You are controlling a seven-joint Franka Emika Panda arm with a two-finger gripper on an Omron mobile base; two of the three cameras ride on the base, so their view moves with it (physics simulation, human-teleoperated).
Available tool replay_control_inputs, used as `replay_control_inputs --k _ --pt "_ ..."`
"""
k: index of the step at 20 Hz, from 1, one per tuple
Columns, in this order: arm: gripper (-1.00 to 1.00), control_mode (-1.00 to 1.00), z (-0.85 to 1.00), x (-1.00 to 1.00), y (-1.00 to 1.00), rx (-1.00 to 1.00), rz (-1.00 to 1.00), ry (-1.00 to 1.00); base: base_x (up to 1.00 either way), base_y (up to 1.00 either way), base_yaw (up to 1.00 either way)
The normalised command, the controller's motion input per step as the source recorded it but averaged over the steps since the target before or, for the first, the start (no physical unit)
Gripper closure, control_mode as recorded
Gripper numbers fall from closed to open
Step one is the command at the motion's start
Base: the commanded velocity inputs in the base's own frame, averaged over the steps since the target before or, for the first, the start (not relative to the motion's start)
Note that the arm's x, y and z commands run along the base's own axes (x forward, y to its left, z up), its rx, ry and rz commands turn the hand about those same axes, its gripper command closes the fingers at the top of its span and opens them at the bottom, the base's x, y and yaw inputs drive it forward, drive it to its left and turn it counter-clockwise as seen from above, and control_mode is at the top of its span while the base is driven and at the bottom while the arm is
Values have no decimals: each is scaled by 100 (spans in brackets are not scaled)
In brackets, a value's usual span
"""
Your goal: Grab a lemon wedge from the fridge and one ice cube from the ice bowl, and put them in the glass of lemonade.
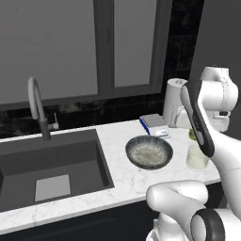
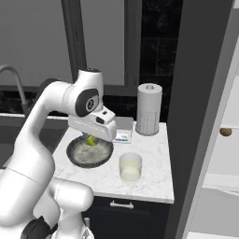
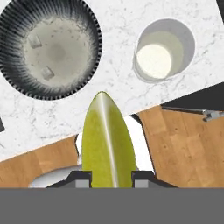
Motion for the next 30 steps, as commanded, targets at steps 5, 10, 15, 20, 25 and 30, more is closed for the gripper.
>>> replay_control_inputs --k 5,10,15,20,25,30 --pt "100 -100 -62 5 -52 1 -37 0 0 0 0" --pt "100 -100 -57 44 -38 2 -25 0 0 0 0" --pt "100 -100 -17 56 -2 0 -6 0 0 0 0" --pt "100 -100 -29 33 -34 -1 -2 1 0 0 0" --pt "100 -100 -6 15 -46 -6 0 11 0 0 0" --pt "100 -100 -47 40 -18 0 0 4 0 0 0"
